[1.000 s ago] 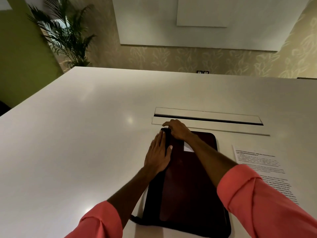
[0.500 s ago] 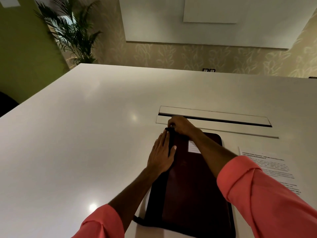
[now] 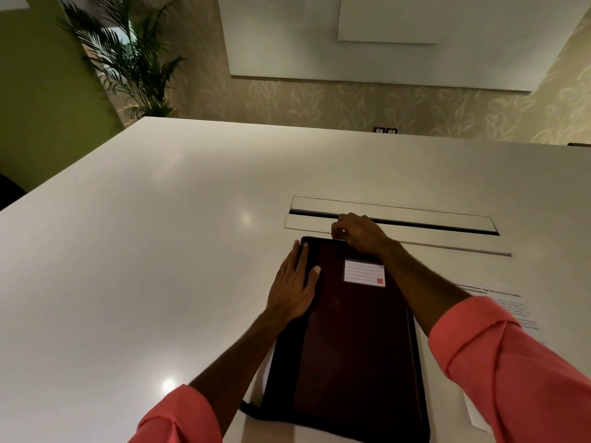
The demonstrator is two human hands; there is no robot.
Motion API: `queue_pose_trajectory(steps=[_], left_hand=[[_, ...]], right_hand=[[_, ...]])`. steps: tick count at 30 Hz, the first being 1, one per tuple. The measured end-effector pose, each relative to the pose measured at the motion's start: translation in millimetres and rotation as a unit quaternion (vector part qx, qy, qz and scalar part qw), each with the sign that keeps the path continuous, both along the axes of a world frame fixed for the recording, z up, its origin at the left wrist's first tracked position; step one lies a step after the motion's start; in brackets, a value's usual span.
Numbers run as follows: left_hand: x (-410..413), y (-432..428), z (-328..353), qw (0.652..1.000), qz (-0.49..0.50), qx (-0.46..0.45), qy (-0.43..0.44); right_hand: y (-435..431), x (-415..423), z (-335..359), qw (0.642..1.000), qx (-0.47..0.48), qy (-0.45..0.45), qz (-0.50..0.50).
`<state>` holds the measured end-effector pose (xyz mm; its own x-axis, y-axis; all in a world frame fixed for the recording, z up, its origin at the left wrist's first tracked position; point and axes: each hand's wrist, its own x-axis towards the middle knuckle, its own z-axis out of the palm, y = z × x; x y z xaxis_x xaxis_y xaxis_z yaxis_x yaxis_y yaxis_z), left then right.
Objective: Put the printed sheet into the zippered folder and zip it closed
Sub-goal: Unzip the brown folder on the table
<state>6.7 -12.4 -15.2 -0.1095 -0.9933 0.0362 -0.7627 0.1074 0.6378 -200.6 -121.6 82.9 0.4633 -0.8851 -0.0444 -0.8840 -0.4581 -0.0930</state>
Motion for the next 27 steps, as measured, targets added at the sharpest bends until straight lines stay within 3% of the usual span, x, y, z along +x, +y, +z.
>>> queue_pose_trajectory(steps=[17, 27], left_hand=[[-1, 8, 11, 1.0, -0.007, 0.01, -0.013], [-4, 13, 20, 0.999, -0.002, 0.009, -0.033]], right_hand=[[30, -79, -3, 0.995, -0.045, 0.036, -0.086], [64, -120, -8, 0.979, -0.108, 0.114, -0.129]])
